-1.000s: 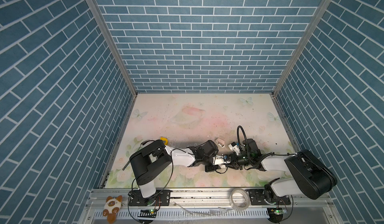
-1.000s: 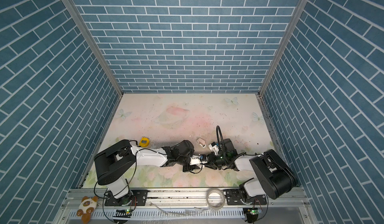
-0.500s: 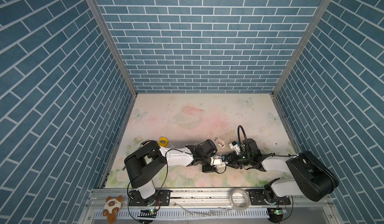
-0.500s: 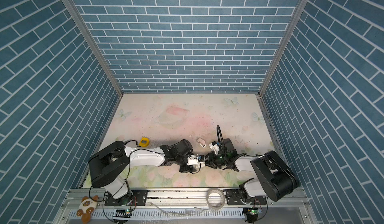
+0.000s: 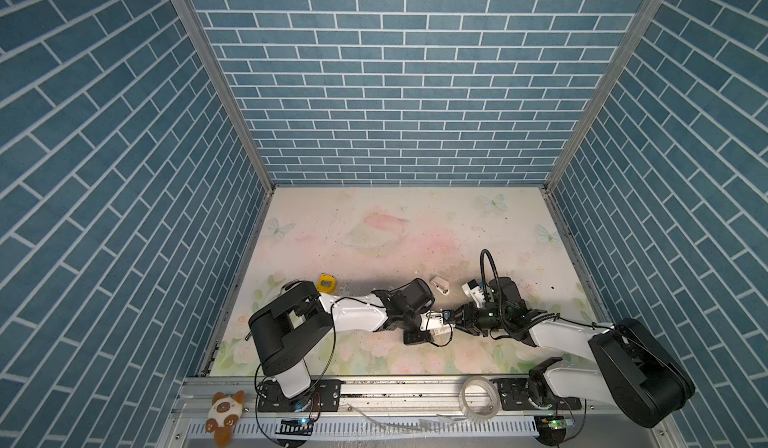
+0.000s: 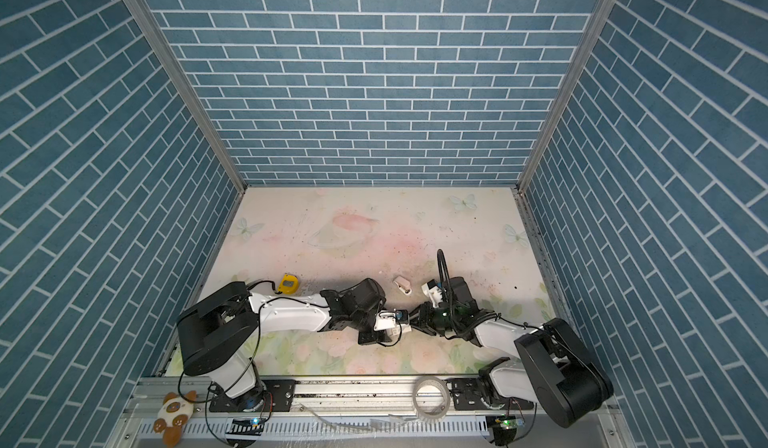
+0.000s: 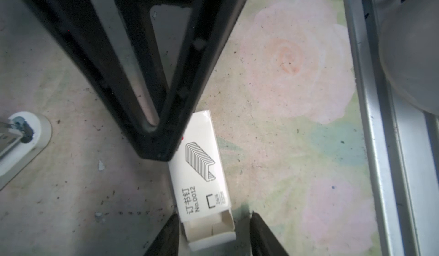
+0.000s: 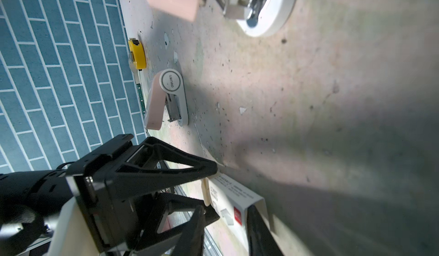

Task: Load the staples into the stapler
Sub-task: 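Grip the box sleeve with the right gripper and pull the tray out with the left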

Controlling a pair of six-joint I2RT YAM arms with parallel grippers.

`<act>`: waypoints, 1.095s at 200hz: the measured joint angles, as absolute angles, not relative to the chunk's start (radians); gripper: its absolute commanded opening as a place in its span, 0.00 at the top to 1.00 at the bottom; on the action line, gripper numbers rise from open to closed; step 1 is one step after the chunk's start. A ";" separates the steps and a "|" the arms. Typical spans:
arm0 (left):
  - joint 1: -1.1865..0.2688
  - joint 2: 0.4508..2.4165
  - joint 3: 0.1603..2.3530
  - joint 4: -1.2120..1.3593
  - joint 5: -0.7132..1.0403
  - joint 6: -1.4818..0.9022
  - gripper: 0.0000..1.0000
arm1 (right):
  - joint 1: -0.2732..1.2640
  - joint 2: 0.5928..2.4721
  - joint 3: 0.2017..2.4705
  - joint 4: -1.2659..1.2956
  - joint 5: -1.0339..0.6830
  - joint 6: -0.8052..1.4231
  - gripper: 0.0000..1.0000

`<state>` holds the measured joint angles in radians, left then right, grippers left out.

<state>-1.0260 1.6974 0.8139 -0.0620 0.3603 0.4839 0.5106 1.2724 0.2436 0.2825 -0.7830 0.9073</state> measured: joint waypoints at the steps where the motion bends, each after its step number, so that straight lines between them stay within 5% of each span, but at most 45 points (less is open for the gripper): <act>1: -1.026 1.698 0.814 -0.062 0.360 0.484 0.53 | 0.511 1.272 0.244 0.282 -0.783 0.907 0.71; 219: -1.025 1.711 0.821 -0.058 0.360 0.516 0.69 | 0.511 1.282 0.213 0.268 -0.779 0.882 0.89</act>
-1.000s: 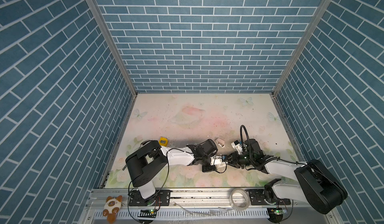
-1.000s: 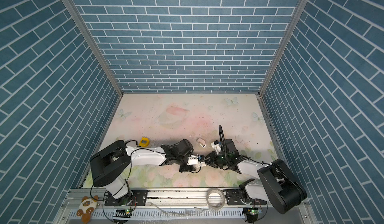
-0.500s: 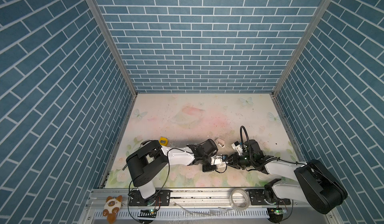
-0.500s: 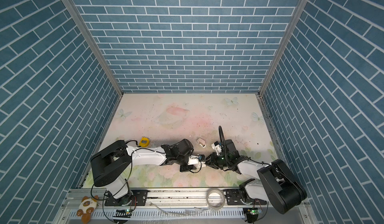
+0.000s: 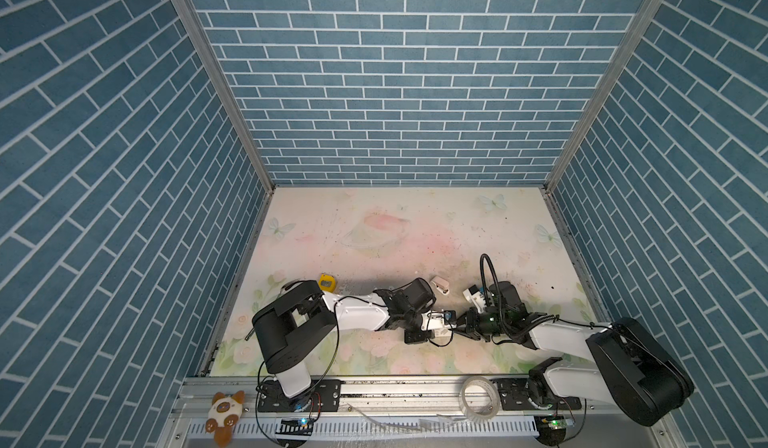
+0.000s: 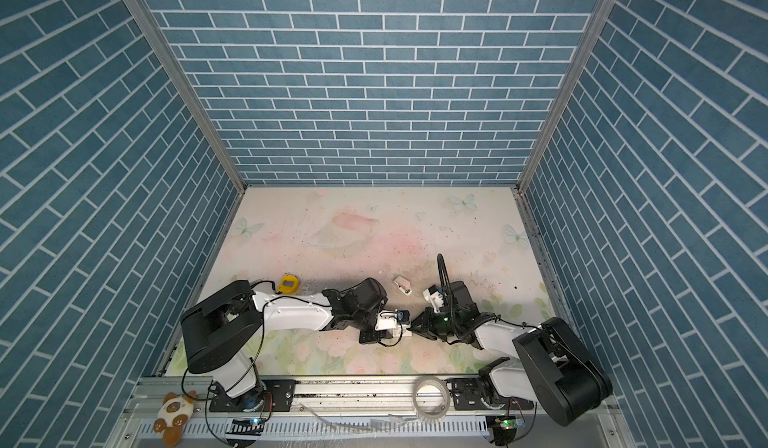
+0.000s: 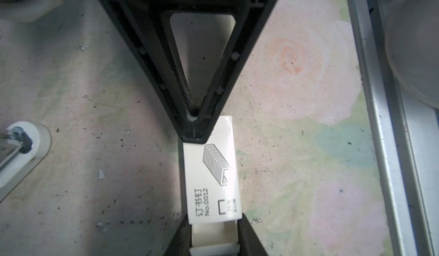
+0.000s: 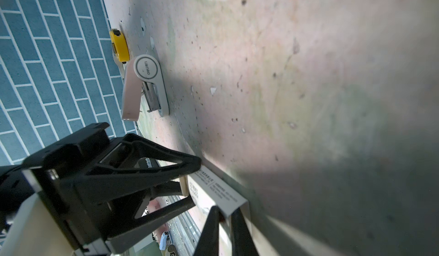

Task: Load the staples into the stapler
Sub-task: 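Grip the box sleeve with the right gripper and pull the tray out with the left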

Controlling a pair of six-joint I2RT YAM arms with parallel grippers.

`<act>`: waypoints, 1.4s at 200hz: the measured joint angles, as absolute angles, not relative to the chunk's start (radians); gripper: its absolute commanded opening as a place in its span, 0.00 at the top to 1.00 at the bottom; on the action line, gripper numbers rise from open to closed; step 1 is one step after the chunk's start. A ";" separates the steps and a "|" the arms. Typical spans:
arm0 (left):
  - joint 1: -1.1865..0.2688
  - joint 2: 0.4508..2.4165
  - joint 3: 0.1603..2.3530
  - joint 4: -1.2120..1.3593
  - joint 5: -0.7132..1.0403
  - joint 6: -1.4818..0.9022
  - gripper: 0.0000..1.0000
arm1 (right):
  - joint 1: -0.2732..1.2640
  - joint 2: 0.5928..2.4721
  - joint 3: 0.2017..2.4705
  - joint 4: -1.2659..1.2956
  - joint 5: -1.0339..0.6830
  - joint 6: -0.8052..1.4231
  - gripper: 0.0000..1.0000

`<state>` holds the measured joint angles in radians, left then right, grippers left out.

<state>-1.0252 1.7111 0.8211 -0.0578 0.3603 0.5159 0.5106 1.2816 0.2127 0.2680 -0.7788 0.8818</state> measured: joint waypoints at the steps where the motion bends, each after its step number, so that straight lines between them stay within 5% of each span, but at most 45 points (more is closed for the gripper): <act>1: -1.025 1.711 0.821 -0.058 0.360 0.516 0.69 | 0.511 1.282 0.213 0.268 -0.779 0.881 0.89; 93: -1.025 1.711 0.827 -0.073 0.360 0.535 0.73 | 0.517 1.205 0.201 0.225 -0.751 0.856 0.99; 280: -1.012 1.694 0.819 -0.101 0.352 0.554 0.73 | 0.485 1.019 0.200 0.022 -0.630 0.828 0.97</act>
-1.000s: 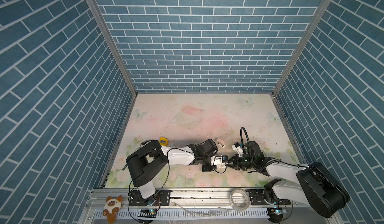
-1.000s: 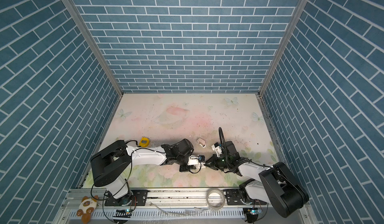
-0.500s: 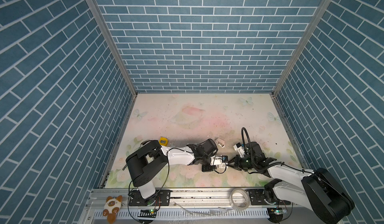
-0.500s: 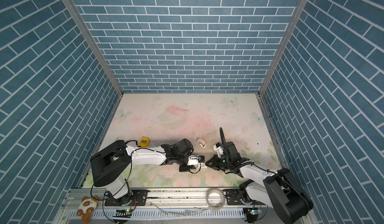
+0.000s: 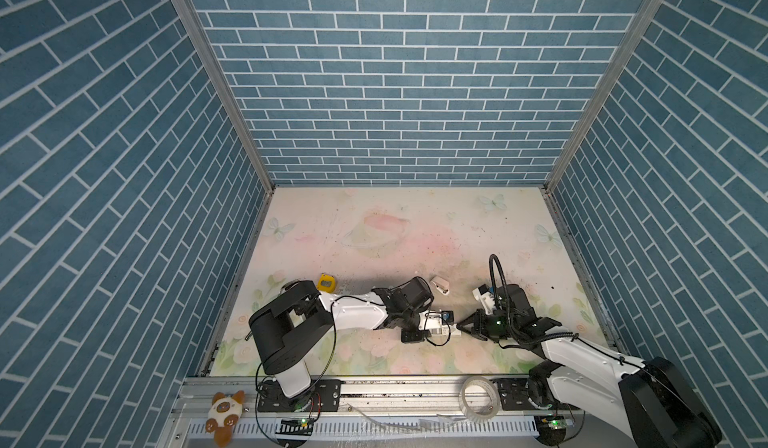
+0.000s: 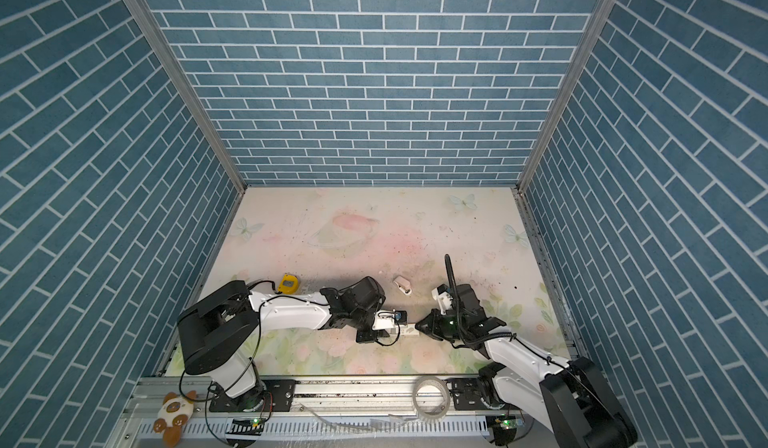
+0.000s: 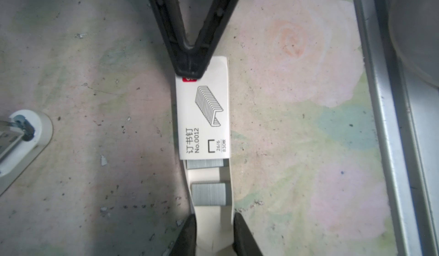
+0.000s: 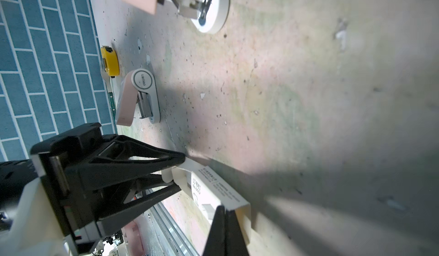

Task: Load the staples into the stapler

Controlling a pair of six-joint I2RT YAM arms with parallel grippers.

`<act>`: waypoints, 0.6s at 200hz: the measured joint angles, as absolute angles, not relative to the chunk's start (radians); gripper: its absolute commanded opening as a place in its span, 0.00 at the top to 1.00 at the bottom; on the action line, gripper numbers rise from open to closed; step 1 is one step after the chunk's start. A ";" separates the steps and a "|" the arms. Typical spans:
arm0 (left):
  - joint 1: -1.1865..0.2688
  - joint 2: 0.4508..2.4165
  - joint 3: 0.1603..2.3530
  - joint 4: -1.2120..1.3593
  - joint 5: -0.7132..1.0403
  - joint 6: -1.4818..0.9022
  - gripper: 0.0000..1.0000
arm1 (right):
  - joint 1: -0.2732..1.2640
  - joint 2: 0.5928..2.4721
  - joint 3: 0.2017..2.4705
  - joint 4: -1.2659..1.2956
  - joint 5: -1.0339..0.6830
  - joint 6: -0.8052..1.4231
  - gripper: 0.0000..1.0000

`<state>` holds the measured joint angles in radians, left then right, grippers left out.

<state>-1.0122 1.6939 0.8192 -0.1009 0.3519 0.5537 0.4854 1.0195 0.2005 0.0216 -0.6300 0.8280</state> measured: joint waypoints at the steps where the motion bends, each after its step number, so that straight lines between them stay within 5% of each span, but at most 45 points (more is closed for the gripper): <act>1: -1.012 1.694 0.819 -0.101 0.352 0.554 0.73 | 0.485 1.019 0.200 0.021 -0.630 0.828 0.98; 60: -1.012 1.694 0.819 -0.102 0.352 0.554 0.73 | 0.461 1.008 0.200 -0.035 -0.613 0.803 0.97; 120: -1.012 1.688 0.813 -0.104 0.352 0.553 0.66 | 0.442 0.982 0.200 -0.066 -0.595 0.789 0.83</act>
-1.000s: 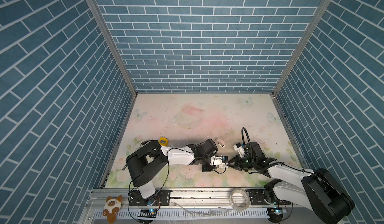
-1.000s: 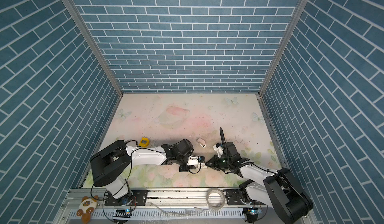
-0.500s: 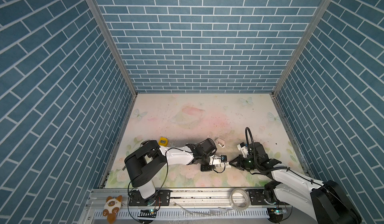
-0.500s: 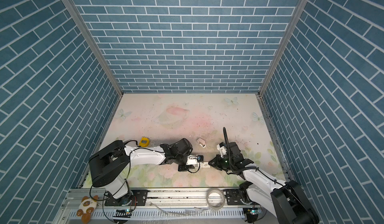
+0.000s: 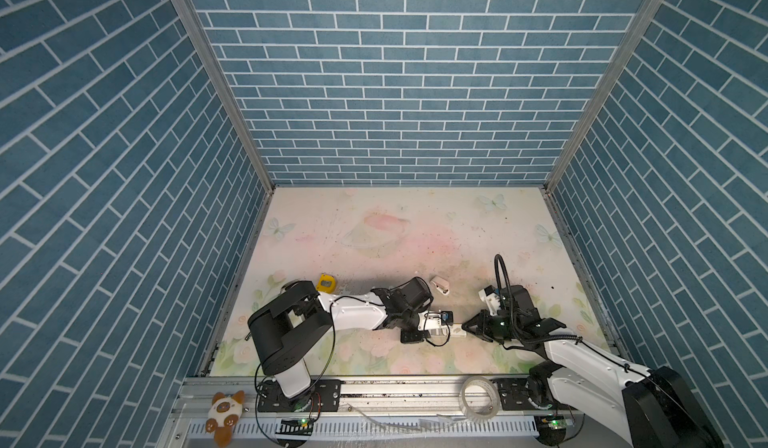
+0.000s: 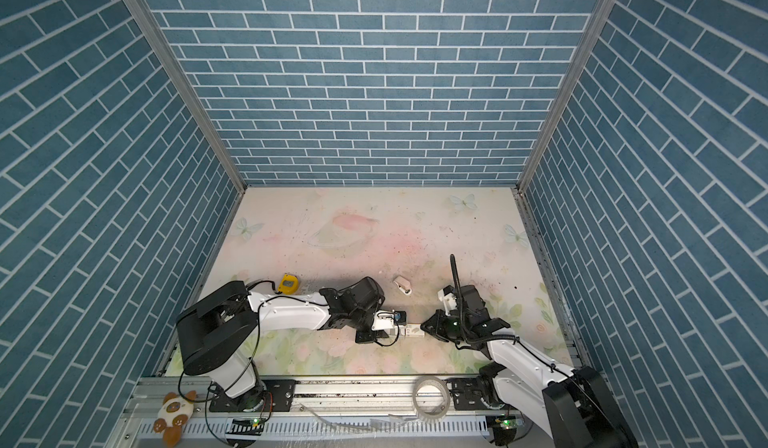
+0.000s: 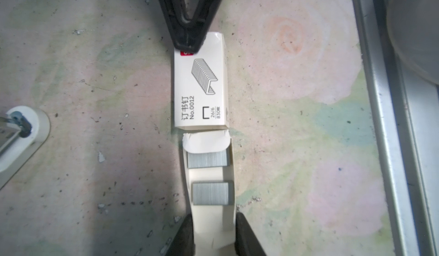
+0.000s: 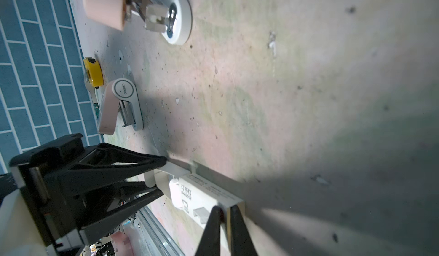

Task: Load the staples into the stapler

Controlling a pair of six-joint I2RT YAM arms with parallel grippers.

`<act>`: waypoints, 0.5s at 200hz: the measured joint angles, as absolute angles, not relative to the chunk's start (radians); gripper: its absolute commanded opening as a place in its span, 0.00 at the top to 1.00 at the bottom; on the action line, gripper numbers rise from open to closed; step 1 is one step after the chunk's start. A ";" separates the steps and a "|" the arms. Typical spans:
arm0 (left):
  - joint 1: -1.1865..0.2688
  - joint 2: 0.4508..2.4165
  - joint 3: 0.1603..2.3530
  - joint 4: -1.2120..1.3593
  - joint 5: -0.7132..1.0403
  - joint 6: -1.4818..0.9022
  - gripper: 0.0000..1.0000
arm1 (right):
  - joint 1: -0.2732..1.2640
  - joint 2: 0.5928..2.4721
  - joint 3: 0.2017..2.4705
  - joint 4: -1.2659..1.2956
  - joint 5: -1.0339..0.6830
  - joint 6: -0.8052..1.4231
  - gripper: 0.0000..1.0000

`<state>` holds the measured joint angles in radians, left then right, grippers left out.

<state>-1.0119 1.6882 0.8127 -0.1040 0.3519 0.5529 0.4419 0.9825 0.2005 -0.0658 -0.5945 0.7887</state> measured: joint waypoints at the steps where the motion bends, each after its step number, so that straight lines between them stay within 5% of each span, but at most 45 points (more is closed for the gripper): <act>1: -1.012 1.688 0.813 -0.104 0.352 0.553 0.66 | 0.442 0.982 0.200 -0.066 -0.594 0.788 0.82; 50: -1.012 1.688 0.813 -0.104 0.353 0.546 0.54 | 0.433 0.931 0.200 -0.083 -0.585 0.776 0.66; 100: -1.012 1.689 0.822 -0.126 0.353 0.546 0.40 | 0.425 0.869 0.201 -0.102 -0.571 0.777 0.62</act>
